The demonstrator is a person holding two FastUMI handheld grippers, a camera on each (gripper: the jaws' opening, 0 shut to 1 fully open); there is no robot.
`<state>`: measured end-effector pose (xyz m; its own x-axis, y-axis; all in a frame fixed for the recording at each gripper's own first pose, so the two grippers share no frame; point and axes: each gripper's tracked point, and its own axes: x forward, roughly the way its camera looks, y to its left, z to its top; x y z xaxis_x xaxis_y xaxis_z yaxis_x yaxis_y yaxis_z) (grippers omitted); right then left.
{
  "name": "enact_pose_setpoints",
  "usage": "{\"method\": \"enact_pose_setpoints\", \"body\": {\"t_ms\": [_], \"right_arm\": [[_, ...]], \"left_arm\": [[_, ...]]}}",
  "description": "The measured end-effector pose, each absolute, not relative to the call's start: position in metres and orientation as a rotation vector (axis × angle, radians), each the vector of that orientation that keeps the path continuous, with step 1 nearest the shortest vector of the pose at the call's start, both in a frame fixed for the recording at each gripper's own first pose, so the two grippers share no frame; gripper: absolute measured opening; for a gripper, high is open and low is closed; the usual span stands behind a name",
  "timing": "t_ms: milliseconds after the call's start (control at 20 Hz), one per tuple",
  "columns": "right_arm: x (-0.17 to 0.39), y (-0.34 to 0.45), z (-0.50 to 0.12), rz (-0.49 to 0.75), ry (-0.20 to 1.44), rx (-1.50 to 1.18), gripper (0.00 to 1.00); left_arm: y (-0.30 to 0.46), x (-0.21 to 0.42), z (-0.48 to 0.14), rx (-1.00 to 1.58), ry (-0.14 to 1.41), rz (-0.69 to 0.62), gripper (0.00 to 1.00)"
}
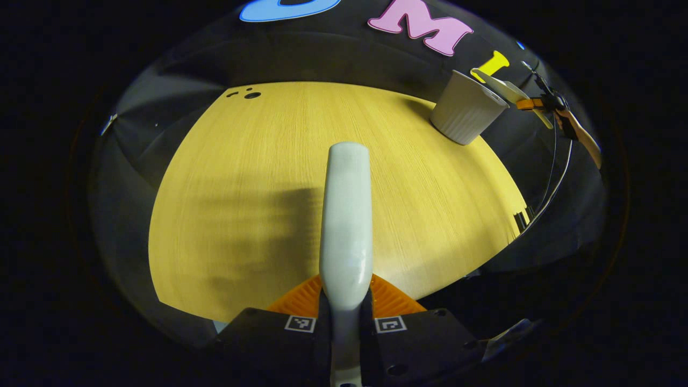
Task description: Pick up the small broom and dustpan from the desktop, sweep the trash into the dustpan with the broom, and then empty the trash into the garbage bin.
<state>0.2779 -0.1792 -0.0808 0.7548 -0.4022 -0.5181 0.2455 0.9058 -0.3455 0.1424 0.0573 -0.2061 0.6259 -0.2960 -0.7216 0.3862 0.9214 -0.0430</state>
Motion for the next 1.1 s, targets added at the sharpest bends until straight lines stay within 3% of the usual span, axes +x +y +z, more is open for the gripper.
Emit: {"method": "enact_pose_setpoints", "body": {"t_ms": [550,600,650,900,950,1000,1100], "right_arm": [[0.300,-0.211,-0.084,-0.485,0.565,-0.741,0.35],[0.300,-0.214,-0.080,-0.494,0.556,-0.815,0.31],[0.297,-0.212,-0.076,-0.501,0.554,-0.913,0.36],[0.299,-0.206,-0.063,-0.496,0.488,-1.241,0.35],[0.299,-0.205,-0.061,-0.498,0.472,-1.280,0.39],[0.298,-0.206,-0.060,-0.500,0.465,-1.308,0.31],[0.295,-0.210,-0.055,-0.502,0.455,-1.363,0.36]], "left_arm": [[0.079,0.153,-0.202,0.143,0.802,-0.330,0.26],[0.081,0.152,-0.203,0.137,0.805,-0.326,0.26],[0.082,0.152,-0.203,0.130,0.809,-0.321,0.24],[0.085,0.148,-0.214,0.115,0.840,-0.304,0.27],[0.084,0.148,-0.214,0.121,0.842,-0.303,0.26],[0.084,0.147,-0.215,0.125,0.840,-0.305,0.26],[0.081,0.148,-0.216,0.126,0.839,-0.309,0.27]]}}
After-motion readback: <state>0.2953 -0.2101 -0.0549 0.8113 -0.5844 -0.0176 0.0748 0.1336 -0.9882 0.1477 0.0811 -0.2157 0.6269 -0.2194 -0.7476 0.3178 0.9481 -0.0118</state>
